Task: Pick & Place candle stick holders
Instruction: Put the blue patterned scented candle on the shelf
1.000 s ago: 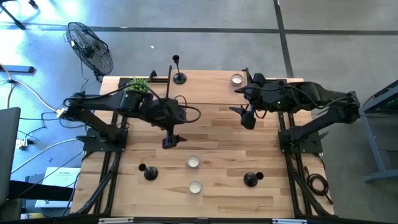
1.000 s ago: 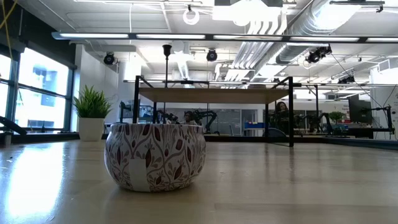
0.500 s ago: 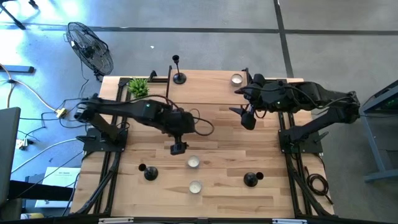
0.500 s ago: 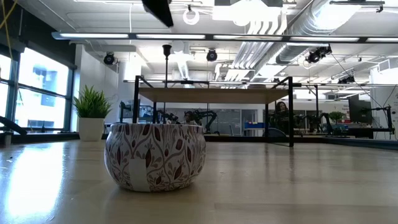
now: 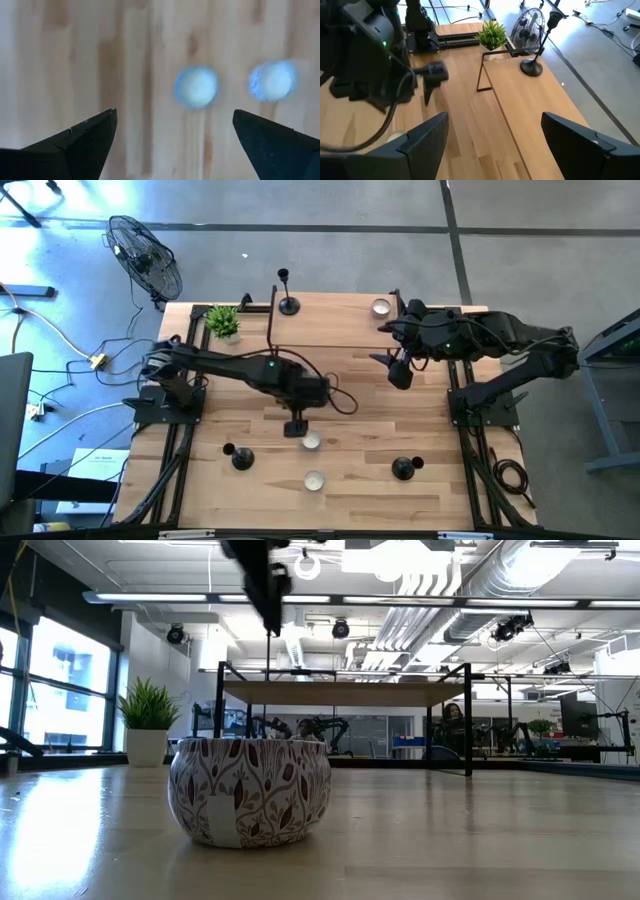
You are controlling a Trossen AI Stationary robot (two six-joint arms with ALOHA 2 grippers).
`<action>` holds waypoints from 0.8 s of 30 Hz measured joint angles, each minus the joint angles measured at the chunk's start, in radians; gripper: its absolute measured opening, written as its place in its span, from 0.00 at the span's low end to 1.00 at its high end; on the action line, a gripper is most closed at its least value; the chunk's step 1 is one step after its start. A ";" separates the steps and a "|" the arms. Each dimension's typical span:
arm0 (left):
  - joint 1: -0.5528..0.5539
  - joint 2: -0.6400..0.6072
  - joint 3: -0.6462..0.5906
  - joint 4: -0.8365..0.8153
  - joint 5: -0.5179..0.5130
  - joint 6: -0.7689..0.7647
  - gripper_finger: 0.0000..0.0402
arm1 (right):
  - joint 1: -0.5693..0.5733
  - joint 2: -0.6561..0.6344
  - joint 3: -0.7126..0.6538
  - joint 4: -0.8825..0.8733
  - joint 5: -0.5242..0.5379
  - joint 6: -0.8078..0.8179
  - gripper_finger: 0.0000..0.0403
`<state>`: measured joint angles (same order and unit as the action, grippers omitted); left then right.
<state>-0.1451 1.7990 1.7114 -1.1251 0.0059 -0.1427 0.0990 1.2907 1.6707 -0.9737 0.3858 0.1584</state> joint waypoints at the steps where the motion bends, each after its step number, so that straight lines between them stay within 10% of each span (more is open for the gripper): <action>1: -0.002 0.006 -0.001 -0.003 0.007 0.013 0.97 | 0.000 0.000 0.000 -0.001 -0.003 0.000 0.78; 24: -0.059 0.038 -0.035 0.051 0.085 0.085 0.97 | 0.129 0.000 0.000 0.006 0.201 0.192 0.78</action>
<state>-0.2040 1.8374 1.6760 -1.0739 0.0906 -0.0581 0.2283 1.2907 1.6707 -0.9680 0.5867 0.3502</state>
